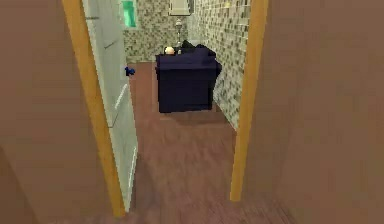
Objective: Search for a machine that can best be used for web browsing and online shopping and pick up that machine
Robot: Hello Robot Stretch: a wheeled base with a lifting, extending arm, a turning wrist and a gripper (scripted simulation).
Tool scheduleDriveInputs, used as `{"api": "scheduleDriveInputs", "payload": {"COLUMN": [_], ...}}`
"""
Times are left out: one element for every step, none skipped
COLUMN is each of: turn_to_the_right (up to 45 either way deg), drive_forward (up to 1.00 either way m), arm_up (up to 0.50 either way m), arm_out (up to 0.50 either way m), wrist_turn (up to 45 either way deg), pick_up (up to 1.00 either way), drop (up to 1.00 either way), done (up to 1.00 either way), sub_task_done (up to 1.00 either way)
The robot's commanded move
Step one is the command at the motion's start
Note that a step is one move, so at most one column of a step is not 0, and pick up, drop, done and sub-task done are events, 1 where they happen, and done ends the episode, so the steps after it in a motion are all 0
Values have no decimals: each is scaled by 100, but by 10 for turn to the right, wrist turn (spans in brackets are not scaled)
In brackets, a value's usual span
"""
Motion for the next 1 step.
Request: {"api": "scheduleDriveInputs", "payload": {"turn_to_the_right": [0], "drive_forward": [100], "arm_up": [0], "arm_out": [0], "wrist_turn": [0], "pick_up": [0], "drop": [0], "done": [0], "sub_task_done": [0]}}
